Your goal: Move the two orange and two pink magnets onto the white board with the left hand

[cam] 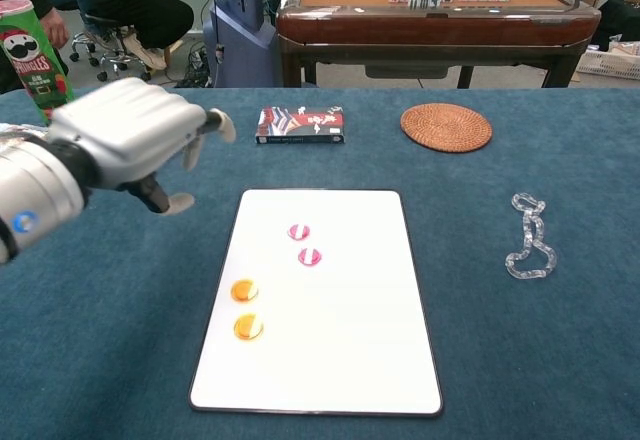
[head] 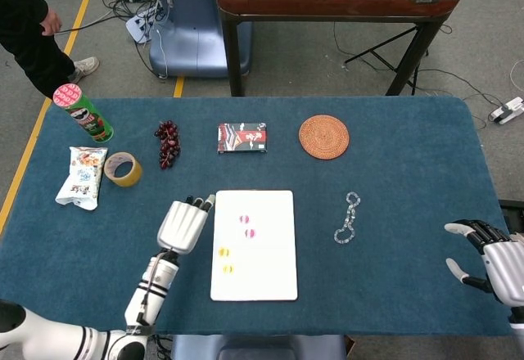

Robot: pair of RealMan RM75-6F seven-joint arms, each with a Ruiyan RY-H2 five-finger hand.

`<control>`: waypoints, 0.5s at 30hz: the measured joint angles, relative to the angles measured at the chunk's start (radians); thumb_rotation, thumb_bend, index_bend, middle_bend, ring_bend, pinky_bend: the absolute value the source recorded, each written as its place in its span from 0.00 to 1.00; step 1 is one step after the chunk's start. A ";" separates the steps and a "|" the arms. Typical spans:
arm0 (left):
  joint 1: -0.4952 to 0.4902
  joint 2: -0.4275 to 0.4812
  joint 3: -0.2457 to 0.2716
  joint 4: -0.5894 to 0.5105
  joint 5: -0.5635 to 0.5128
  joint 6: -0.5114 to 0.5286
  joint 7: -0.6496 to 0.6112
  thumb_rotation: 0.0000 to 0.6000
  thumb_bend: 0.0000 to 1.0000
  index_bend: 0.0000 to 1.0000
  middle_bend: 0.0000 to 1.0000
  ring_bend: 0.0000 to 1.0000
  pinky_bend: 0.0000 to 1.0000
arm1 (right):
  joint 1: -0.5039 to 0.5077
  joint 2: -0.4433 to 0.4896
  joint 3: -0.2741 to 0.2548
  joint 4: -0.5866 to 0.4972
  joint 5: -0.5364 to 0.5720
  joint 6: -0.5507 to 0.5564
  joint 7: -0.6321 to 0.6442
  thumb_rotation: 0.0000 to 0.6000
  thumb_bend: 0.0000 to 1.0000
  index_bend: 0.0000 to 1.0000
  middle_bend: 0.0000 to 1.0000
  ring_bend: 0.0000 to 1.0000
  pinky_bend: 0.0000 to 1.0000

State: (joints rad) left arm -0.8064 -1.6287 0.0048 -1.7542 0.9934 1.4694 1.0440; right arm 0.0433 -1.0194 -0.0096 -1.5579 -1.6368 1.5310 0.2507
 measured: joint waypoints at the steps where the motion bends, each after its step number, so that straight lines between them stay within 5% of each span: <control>1: 0.019 0.027 0.016 -0.004 0.039 0.015 -0.030 1.00 0.31 0.25 0.39 0.35 0.67 | 0.002 -0.002 0.000 -0.002 0.002 -0.004 -0.007 1.00 0.26 0.29 0.29 0.23 0.33; 15: 0.221 0.275 0.172 0.169 0.463 0.155 -0.419 1.00 0.31 0.31 0.37 0.33 0.62 | 0.017 -0.024 0.000 -0.020 0.023 -0.050 -0.088 1.00 0.26 0.29 0.29 0.23 0.33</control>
State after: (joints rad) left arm -0.5857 -1.3539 0.1770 -1.5857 1.4569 1.6241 0.6245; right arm 0.0608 -1.0436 -0.0098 -1.5777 -1.6134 1.4807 0.1624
